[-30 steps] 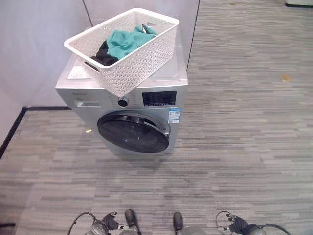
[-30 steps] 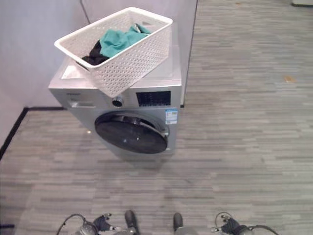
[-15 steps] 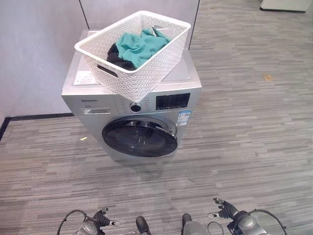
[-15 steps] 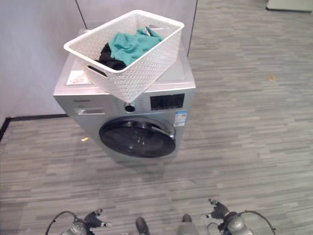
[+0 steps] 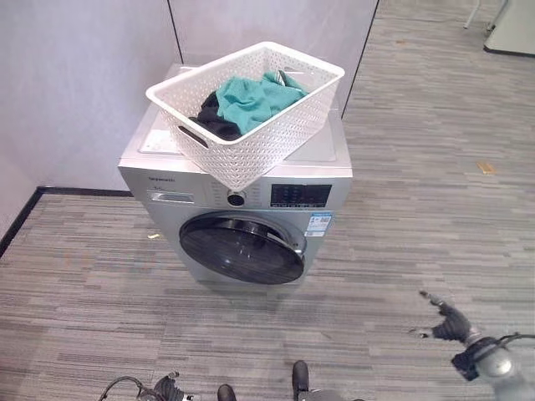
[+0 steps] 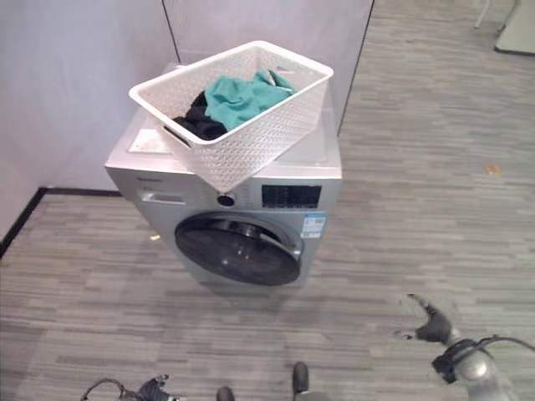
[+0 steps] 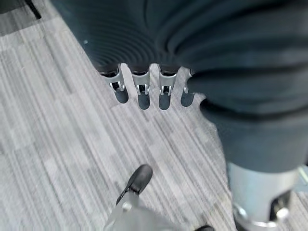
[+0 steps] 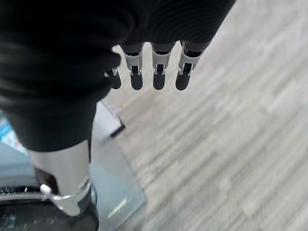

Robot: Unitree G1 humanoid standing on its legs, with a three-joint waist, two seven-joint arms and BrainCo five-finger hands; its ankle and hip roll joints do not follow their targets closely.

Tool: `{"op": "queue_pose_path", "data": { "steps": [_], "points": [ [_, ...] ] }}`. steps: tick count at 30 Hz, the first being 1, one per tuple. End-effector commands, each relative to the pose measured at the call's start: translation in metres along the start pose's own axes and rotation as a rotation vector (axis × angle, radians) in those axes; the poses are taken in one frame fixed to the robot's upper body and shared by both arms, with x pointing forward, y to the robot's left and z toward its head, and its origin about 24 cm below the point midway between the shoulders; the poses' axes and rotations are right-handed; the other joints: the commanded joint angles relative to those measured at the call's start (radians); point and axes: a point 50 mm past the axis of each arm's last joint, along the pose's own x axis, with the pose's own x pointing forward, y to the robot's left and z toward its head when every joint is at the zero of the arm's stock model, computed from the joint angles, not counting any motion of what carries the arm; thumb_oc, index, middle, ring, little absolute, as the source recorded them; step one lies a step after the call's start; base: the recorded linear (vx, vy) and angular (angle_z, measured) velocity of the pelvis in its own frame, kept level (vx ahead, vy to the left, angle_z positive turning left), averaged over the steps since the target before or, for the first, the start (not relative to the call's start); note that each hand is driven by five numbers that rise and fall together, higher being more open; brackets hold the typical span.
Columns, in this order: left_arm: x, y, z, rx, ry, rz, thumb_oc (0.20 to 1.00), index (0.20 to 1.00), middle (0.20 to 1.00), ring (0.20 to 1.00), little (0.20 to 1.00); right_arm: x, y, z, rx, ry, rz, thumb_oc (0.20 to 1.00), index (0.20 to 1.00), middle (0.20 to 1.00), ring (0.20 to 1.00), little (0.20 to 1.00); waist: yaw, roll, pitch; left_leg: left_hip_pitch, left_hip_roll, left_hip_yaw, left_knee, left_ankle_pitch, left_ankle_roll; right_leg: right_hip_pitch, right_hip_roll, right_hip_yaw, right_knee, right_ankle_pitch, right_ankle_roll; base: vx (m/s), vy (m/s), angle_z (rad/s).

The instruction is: Grab the laundry basket,head to the washer,open it,put in the laundry and shut it.

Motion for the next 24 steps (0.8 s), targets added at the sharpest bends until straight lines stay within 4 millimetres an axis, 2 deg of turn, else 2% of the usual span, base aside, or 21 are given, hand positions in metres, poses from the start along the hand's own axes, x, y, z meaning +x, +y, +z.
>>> {"op": "queue_pose_path", "data": {
  "steps": [1,2,3,4,6,7,8,9,11,12,13,15,18,20,21,24],
  "points": [
    [0.002,0.018,0.010,0.014,-0.013,0.037,1.000,1.000,1.000,1.000,1.000,0.009,-0.021,0.040,-0.008,-0.190,-0.094,1.000,1.000,1.000,1.000,1.000,0.020,-0.055,0.009,0.004,-0.065,0.030,0.011,0.026,-0.010,0.035,-0.041,0.026,0.033,0.032,0.073,0.03,-0.030,0.06],
    [0.002,0.018,0.011,0.013,-0.013,0.037,1.000,1.000,1.000,1.000,1.000,0.010,-0.022,0.040,-0.008,-0.191,-0.094,1.000,1.000,1.000,1.000,1.000,0.018,-0.054,0.009,0.003,-0.066,0.029,0.011,0.027,-0.009,0.036,-0.042,0.025,0.032,0.033,0.073,0.02,-0.032,0.09],
    [0.002,0.017,0.011,0.015,-0.018,0.035,1.000,1.000,1.000,1.000,1.000,0.014,-0.027,0.059,-0.014,-0.267,-0.088,1.000,1.000,1.000,1.000,1.000,0.033,-0.061,0.008,0.000,-0.064,0.023,0.011,0.028,-0.011,0.038,-0.042,0.016,0.028,0.034,0.074,0.02,-0.022,0.13],
    [0.002,0.018,0.011,0.014,-0.018,0.036,1.000,1.000,1.000,1.000,1.000,0.015,-0.027,0.060,-0.014,-0.268,-0.087,1.000,1.000,1.000,1.000,1.000,0.031,-0.061,0.009,0.000,-0.065,0.022,0.011,0.028,-0.011,0.038,-0.042,0.016,0.027,0.034,0.074,0.02,-0.043,0.14],
    [0.003,0.018,0.014,0.023,-0.024,0.036,1.000,1.000,1.000,1.000,1.000,0.030,-0.024,0.085,0.024,-0.346,-0.025,1.000,1.000,1.000,1.000,1.000,0.060,-0.070,0.010,-0.010,-0.063,0.009,0.011,0.030,-0.011,0.037,-0.043,0.003,0.024,0.033,0.073,0.01,-0.030,0.16],
    [0.003,0.019,0.014,0.019,-0.024,0.038,1.000,1.000,1.000,1.000,1.000,0.031,-0.024,0.087,0.023,-0.350,-0.023,1.000,1.000,1.000,1.000,1.000,0.055,-0.071,0.011,-0.011,-0.064,0.008,0.011,0.030,-0.011,0.037,-0.044,0.002,0.024,0.033,0.073,0.02,-0.019,0.13],
    [0.003,0.019,0.015,0.017,-0.026,0.041,1.000,1.000,1.000,1.000,1.000,0.040,-0.018,0.102,0.018,-0.387,0.003,1.000,1.000,1.000,1.000,1.000,0.071,-0.076,0.012,-0.017,-0.064,0.000,0.011,0.030,-0.010,0.038,-0.044,-0.004,0.018,0.032,0.072,0.02,-0.010,0.13],
    [0.003,0.019,0.015,0.016,-0.026,0.041,1.000,1.000,1.000,1.000,1.000,0.040,-0.018,0.102,0.018,-0.388,0.003,1.000,1.000,1.000,1.000,1.000,0.071,-0.076,0.012,-0.017,-0.064,0.000,0.011,0.030,-0.010,0.038,-0.044,-0.004,0.018,0.032,0.072,0.03,-0.011,0.17],
    [0.003,0.019,0.016,0.013,-0.027,0.043,1.000,1.000,1.000,1.000,1.000,0.051,-0.011,0.123,-0.006,-0.431,0.036,1.000,1.000,1.000,1.000,1.000,0.087,-0.079,0.015,-0.026,-0.065,-0.011,0.011,0.031,-0.009,0.038,-0.045,-0.010,0.013,0.032,0.071,0.02,0.000,0.17],
    [0.003,0.019,0.017,0.011,-0.028,0.049,1.000,1.000,1.000,1.000,1.000,0.064,-0.001,0.137,-0.027,-0.433,0.066,1.000,1.000,1.000,1.000,1.000,0.111,-0.080,0.022,-0.036,-0.066,-0.023,0.011,0.032,-0.008,0.035,-0.047,-0.017,0.011,0.031,0.069,0.01,0.003,0.12],
    [0.003,0.020,0.017,0.005,-0.030,0.053,1.000,1.000,1.000,1.000,1.000,0.070,0.004,0.145,-0.040,-0.438,0.077,1.000,1.000,1.000,1.000,1.000,0.114,-0.081,0.026,-0.043,-0.067,-0.028,0.011,0.033,-0.007,0.032,-0.049,-0.023,0.010,0.031,0.069,0.01,0.009,0.06],
    [0.003,0.020,0.018,0.003,-0.032,0.057,1.000,1.000,1.000,1.000,1.000,0.075,0.008,0.150,-0.050,-0.429,0.087,1.000,1.000,1.000,1.000,1.000,0.123,-0.080,0.029,-0.048,-0.068,-0.034,0.011,0.033,-0.006,0.030,-0.050,-0.026,0.009,0.030,0.068,0.00,0.010,0.24],
    [0.003,0.020,0.021,-0.013,-0.044,0.065,1.000,1.000,1.000,1.000,1.000,0.097,0.022,0.169,-0.053,-0.385,0.121,1.000,1.000,1.000,1.000,1.000,0.165,-0.077,0.059,-0.078,-0.076,-0.058,0.011,0.039,0.000,0.015,-0.053,-0.035,0.006,0.030,0.063,-0.02,0.019,0.23],
    [0.003,0.021,0.022,-0.020,-0.048,0.069,1.000,1.000,1.000,1.000,1.000,0.101,0.022,0.176,-0.069,-0.379,0.120,1.000,1.000,1.000,1.000,1.000,0.175,-0.076,0.070,-0.088,-0.079,-0.063,0.011,0.041,0.002,0.008,-0.054,-0.036,0.006,0.030,0.062,-0.04,0.019,0.18],
    [0.004,0.021,0.024,-0.028,-0.054,0.075,1.000,1.000,1.000,1.000,1.000,0.107,0.024,0.183,-0.092,-0.355,0.113,1.000,1.000,1.000,1.000,1.000,0.194,-0.075,0.095,-0.114,-0.084,-0.073,0.024,0.042,0.006,-0.005,-0.055,-0.038,0.005,0.031,0.057,-0.05,0.020,0.14],
    [0.004,0.024,0.027,-0.037,-0.064,0.084,1.000,1.000,1.000,1.000,1.000,0.114,0.016,0.186,-0.148,-0.322,0.071,1.000,1.000,1.000,1.000,1.000,0.210,-0.074,0.119,-0.143,-0.087,-0.083,0.035,0.044,0.009,-0.020,-0.057,-0.040,0.004,0.033,0.054,-0.05,0.021,0.06]
  ]
}}
